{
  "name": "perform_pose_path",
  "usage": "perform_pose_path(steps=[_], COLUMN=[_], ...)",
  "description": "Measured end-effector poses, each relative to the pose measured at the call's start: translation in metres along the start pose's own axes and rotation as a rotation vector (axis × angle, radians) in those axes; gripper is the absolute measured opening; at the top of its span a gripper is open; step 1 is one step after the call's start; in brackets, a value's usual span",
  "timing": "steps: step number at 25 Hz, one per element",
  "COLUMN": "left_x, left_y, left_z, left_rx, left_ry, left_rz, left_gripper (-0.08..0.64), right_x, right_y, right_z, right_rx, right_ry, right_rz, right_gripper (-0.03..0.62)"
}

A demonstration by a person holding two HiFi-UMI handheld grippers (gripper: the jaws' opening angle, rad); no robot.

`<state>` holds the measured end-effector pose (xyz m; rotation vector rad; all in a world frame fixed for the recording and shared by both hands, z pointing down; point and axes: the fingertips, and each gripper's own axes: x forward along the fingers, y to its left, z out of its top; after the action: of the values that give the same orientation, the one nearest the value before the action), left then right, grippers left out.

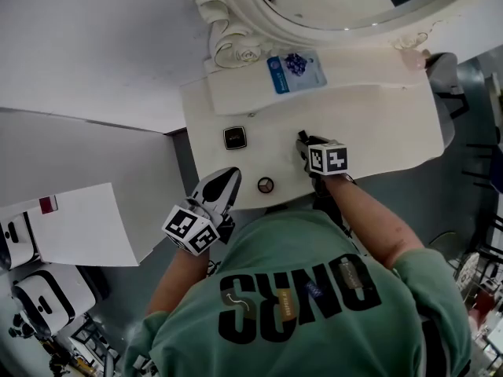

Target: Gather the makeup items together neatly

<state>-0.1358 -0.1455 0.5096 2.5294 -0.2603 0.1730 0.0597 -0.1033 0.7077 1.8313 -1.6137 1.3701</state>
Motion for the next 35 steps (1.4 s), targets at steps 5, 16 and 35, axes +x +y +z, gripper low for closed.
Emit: perform_pose_path(steps=[5,16,35], left_x=[0.000,0.029,0.062], left_y=[0.000,-0.010,0.028], left_z=[0.009,0.009,-0.191], left_rx=[0.009,0.079,0.043], left_ry=[-0.033,-0.078,0.535], left_rz=[0.012,0.144,0.558], left_gripper=[0.005,0.005,0.291], right_x=[-0.037,-0.200,-0.247], right_y=[0.004,0.022,-0.048], right_z=[0.033,0.165,0.208], right_rx=[-0.006,-0.506,-0.663], right_ry=[-0.085,-0.496,-0.420], right_rz=[0.086,0.378,0.606], right_gripper=[0.186,0.143,0.143])
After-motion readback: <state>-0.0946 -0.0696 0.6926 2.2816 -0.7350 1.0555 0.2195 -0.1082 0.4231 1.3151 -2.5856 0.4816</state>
